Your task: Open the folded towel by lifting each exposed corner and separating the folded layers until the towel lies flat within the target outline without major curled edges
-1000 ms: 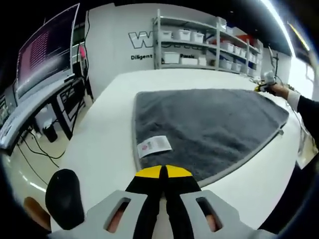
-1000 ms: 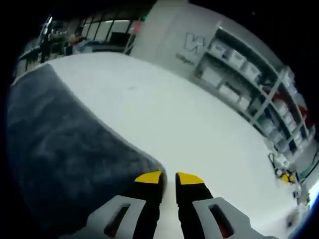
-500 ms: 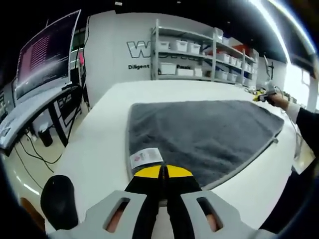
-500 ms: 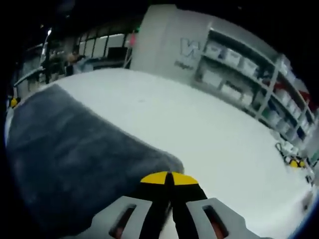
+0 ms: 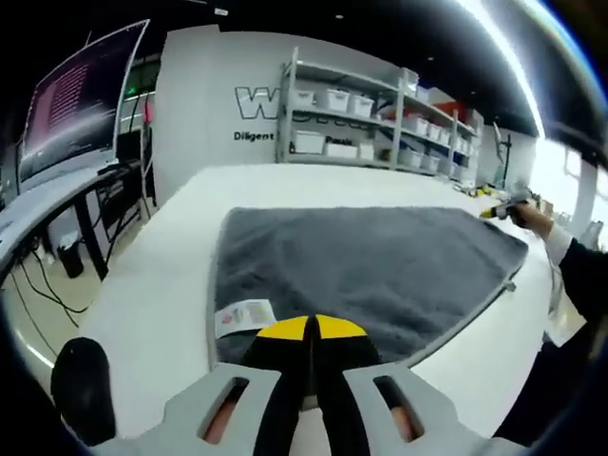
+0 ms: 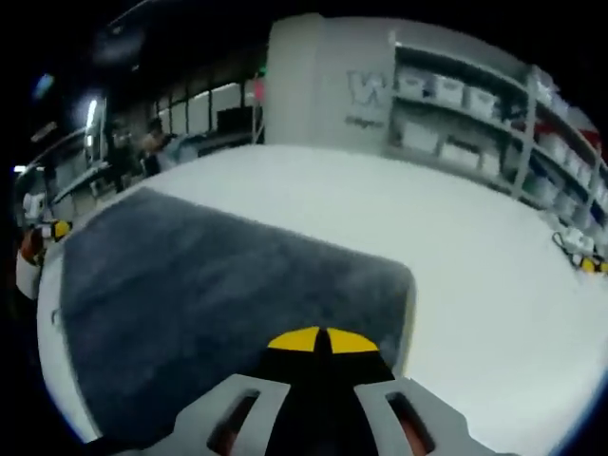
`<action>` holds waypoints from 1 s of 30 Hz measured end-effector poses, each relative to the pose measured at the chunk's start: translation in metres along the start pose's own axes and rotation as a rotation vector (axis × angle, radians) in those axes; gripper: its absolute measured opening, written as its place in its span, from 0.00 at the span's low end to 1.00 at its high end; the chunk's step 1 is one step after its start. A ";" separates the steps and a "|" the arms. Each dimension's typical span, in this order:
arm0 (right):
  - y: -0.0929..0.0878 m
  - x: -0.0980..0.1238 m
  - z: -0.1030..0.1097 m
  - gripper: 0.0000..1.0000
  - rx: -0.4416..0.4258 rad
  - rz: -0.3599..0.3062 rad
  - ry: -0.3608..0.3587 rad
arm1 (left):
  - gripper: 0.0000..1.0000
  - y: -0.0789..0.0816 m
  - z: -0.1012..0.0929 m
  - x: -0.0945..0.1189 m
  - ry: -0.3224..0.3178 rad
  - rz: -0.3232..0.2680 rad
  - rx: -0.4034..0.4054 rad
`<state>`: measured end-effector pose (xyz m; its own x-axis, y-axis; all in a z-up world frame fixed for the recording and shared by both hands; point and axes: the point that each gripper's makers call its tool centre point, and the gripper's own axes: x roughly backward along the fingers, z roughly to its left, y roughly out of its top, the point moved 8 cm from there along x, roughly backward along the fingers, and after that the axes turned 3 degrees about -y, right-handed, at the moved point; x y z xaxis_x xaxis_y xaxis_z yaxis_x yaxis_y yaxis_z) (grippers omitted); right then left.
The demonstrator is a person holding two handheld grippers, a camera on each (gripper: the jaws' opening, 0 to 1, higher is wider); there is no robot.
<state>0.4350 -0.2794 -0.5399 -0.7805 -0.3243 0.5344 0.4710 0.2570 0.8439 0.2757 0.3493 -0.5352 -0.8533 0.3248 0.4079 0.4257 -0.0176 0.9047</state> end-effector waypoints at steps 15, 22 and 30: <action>-0.024 0.038 0.048 0.00 -0.025 -0.044 0.032 | 0.00 -0.004 -0.007 -0.006 -0.028 -0.002 0.108; -0.038 0.055 0.077 0.00 -0.023 -0.030 0.019 | 0.00 -0.008 -0.013 -0.014 -0.035 0.028 0.088; -0.041 0.057 0.067 0.00 -0.031 -0.076 -0.004 | 0.00 -0.011 -0.021 -0.019 -0.052 0.068 0.048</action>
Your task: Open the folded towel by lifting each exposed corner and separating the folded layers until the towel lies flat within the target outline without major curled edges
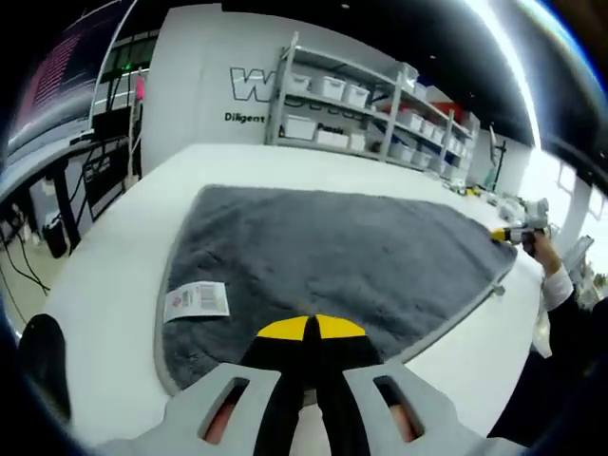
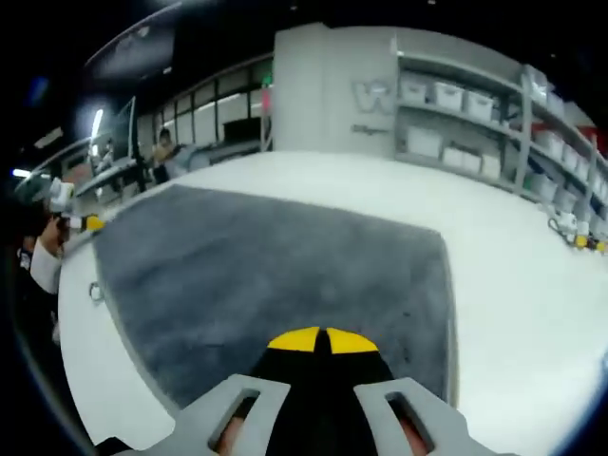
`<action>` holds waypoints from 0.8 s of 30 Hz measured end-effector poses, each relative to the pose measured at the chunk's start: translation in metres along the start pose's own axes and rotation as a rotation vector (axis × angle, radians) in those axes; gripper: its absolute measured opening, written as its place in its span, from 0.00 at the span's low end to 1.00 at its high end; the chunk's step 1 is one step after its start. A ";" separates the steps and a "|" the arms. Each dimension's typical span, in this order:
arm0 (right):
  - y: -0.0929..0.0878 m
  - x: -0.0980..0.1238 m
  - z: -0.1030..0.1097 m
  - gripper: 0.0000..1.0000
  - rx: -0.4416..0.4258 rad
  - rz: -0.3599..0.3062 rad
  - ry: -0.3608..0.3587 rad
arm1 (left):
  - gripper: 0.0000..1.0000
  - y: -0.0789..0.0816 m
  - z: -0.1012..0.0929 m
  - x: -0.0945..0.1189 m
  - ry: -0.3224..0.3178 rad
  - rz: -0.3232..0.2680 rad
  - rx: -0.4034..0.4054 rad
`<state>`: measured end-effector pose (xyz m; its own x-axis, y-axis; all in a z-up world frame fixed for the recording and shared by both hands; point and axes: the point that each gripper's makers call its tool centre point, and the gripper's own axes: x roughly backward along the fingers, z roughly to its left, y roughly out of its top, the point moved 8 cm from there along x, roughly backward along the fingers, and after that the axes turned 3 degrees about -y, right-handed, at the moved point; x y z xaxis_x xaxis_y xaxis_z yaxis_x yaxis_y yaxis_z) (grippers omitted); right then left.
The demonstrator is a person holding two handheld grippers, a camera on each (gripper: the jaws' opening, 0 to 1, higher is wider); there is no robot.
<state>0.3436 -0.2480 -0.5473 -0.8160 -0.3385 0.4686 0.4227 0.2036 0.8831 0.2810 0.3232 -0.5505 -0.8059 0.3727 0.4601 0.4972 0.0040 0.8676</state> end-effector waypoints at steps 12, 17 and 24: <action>-0.019 0.003 -0.010 0.00 0.034 0.029 -0.034 | 0.01 -0.008 -0.004 -0.005 -0.011 0.064 -0.049; -0.024 0.008 -0.012 0.00 0.053 0.010 -0.036 | 0.00 -0.008 -0.004 -0.004 -0.011 0.061 -0.043; -0.027 0.012 -0.011 0.00 0.067 -0.010 -0.039 | 0.00 -0.010 -0.004 -0.001 -0.016 0.074 -0.041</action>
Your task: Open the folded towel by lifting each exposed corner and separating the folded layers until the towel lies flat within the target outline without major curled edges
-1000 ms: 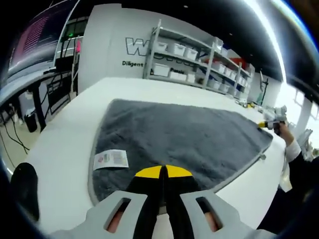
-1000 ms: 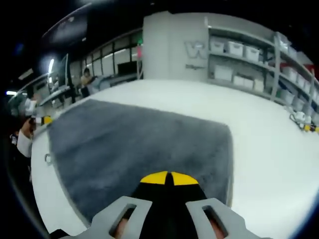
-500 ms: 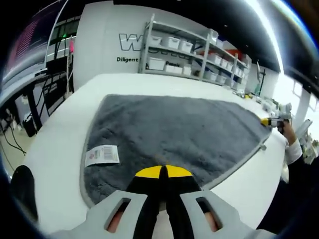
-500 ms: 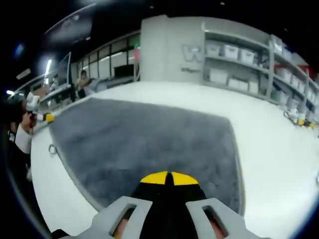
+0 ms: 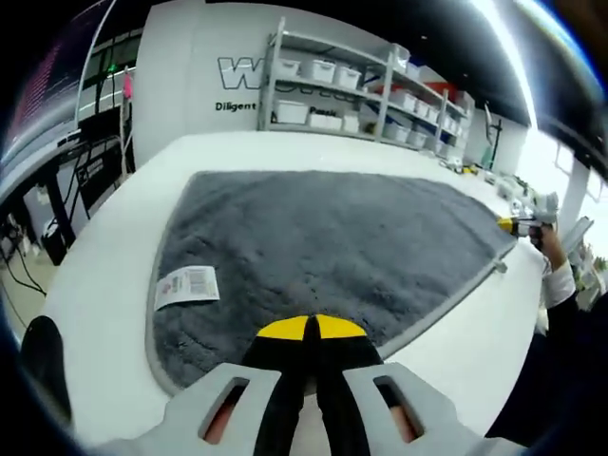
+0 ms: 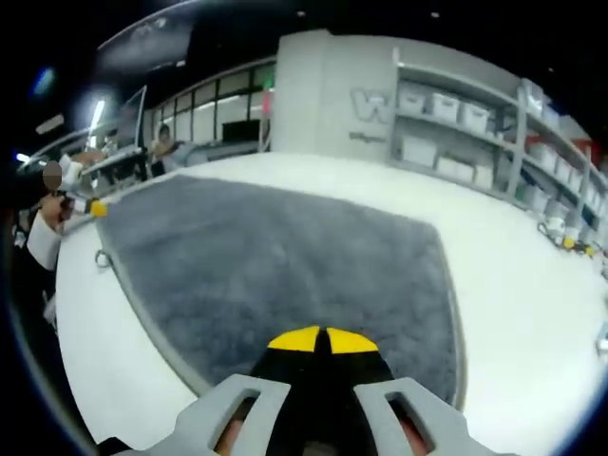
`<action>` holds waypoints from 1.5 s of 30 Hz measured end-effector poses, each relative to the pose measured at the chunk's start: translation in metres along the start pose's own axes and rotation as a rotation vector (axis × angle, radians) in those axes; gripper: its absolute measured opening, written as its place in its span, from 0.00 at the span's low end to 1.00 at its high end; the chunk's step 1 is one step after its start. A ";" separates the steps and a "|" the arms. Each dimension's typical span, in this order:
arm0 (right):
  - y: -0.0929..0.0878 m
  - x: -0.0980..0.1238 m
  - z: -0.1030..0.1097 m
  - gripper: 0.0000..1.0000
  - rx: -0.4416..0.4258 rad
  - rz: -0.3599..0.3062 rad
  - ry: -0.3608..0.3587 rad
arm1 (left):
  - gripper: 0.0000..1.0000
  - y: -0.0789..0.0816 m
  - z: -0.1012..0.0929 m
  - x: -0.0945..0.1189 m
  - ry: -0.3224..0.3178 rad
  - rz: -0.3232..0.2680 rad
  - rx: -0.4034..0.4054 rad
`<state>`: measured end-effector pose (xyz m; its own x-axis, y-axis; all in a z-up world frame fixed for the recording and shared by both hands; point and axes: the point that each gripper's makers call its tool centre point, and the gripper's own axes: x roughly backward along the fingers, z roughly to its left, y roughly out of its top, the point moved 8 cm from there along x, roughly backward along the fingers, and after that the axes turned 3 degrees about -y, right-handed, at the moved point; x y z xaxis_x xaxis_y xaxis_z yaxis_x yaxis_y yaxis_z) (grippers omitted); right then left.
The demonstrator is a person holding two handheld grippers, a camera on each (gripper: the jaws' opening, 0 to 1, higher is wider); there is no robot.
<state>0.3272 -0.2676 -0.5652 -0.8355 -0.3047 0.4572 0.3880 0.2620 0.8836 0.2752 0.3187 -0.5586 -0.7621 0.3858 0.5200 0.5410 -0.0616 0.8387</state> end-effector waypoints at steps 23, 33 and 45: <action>0.011 0.014 0.015 0.21 0.040 -0.161 0.050 | 0.29 0.032 -0.010 0.014 -0.019 -0.244 -0.111; 0.035 0.030 0.017 0.43 0.016 -0.308 0.064 | 0.55 0.050 -0.023 0.026 -0.069 -0.385 -0.105; 0.058 0.048 0.032 0.78 0.055 -0.398 0.066 | 0.87 0.069 -0.039 0.050 -0.017 -0.495 -0.142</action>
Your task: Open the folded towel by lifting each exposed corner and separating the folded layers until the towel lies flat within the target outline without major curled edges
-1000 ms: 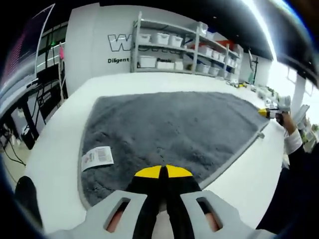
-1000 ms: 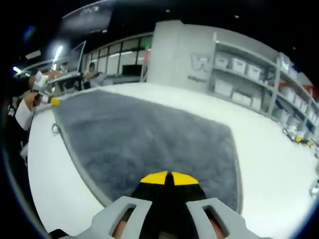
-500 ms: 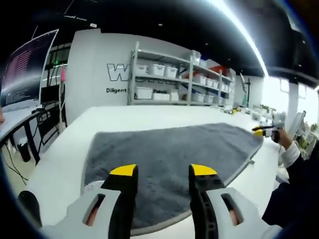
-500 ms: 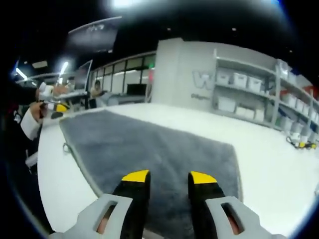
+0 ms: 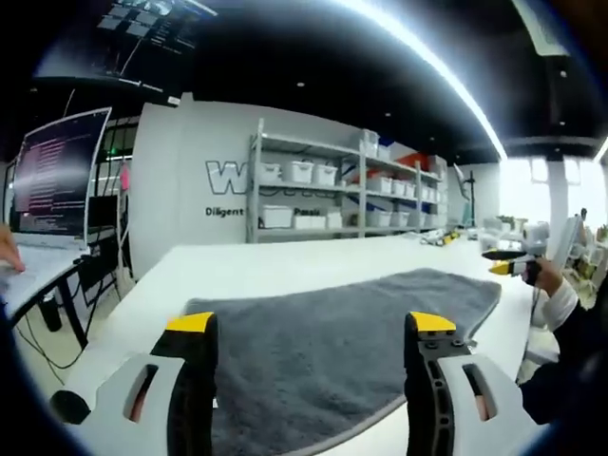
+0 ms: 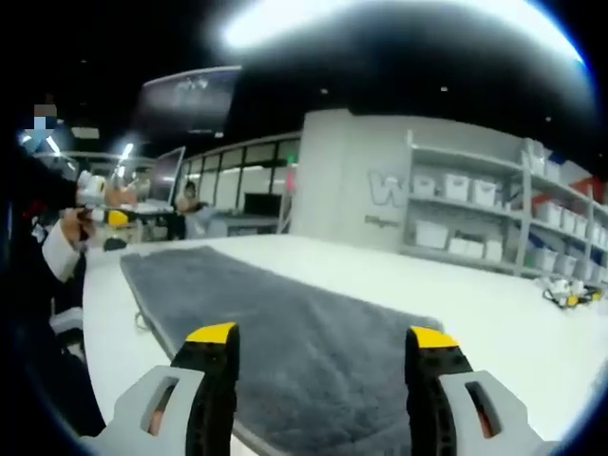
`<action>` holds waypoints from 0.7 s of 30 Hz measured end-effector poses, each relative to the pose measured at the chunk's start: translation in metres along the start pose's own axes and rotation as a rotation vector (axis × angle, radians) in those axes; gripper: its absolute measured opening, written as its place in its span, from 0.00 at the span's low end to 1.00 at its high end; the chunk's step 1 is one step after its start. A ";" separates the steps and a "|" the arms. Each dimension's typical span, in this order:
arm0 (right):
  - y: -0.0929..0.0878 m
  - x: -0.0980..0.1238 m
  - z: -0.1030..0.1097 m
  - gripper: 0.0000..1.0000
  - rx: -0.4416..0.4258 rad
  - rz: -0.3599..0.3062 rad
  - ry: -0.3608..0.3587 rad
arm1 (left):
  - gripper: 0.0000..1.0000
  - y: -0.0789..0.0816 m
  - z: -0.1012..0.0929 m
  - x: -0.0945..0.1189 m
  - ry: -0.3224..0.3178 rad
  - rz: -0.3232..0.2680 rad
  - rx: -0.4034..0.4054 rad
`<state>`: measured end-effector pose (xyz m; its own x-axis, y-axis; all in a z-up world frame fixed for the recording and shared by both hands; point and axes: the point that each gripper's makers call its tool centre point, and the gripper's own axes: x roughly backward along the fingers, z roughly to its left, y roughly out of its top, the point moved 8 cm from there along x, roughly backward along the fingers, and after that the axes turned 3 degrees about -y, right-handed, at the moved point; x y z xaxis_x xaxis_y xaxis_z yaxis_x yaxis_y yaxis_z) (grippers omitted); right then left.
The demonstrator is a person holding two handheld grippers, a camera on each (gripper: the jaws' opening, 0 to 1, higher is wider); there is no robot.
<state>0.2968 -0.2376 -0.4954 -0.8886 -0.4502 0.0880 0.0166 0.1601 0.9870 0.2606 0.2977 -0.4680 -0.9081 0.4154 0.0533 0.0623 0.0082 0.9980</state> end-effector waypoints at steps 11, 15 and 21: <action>0.016 0.006 0.009 1.00 0.018 -0.007 0.009 | 1.00 0.012 -0.007 0.004 0.035 -0.014 -0.021; 0.019 0.008 0.008 1.00 0.007 -0.018 0.011 | 1.00 0.016 -0.013 0.004 0.023 -0.040 -0.011; 0.023 0.010 0.006 1.00 0.007 -0.027 0.004 | 1.00 0.019 -0.014 0.004 0.007 -0.065 0.010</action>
<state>0.2854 -0.2333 -0.4726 -0.8867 -0.4582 0.0622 -0.0103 0.1540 0.9880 0.2520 0.2865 -0.4484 -0.9132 0.4073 -0.0111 0.0075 0.0439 0.9990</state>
